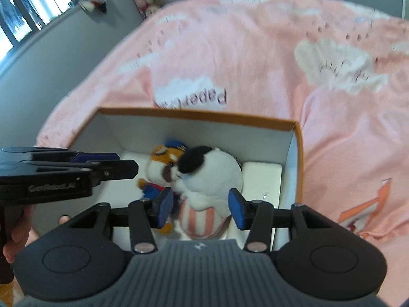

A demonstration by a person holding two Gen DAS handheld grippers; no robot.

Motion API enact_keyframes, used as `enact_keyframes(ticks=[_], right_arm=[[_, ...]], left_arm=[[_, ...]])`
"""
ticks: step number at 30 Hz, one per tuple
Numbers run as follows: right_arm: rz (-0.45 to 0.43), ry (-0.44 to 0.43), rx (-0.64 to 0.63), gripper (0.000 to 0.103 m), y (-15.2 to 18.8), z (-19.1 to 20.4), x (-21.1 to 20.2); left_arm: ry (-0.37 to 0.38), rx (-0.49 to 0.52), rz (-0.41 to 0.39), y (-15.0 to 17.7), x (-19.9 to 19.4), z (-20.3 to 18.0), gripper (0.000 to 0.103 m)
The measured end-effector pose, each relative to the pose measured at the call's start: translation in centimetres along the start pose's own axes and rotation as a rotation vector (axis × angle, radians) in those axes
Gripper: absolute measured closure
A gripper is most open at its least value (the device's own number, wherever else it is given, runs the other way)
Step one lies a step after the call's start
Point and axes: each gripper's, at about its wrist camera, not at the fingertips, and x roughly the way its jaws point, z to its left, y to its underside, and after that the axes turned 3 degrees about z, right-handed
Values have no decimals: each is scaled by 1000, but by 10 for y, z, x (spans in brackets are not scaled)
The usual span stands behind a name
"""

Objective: Organize objects
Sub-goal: 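Lower the bear and white plush into the orange box with both grippers, then open both grippers and move them back from the box to the pile, then grasp the pink wallet with the left gripper while the right moves to the pink bag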

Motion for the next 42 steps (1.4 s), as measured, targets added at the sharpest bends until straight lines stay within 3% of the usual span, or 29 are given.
enact_keyframes(ticks=[6,11,18,23,29,33,37,42], right_arm=[[-152,-18,-58,52,49,25,-71],[-182,-9,-72,52,102,41,-108],[-39,6,65,52,173,32,-113],[71,90,156,52,214,22,-103],[79,130,193,52,237,16,-115],[125,100,206,52,247,14,-110],[164,42,252,45,250,7,-100],[175,1,252,45,249,10,-87]], left_arm=[[45,58,-130,49,-72,-28,64],[121,-22,-104,102,-93,-38,64],[173,-125,63,158,-70,-42,64],[195,-214,166,183,-54,-42,64],[142,-138,194,201,-56,-56,64],[155,-136,231,214,-54,-57,64],[164,-149,236,218,-54,-55,64],[162,-173,239,219,-53,-50,64]])
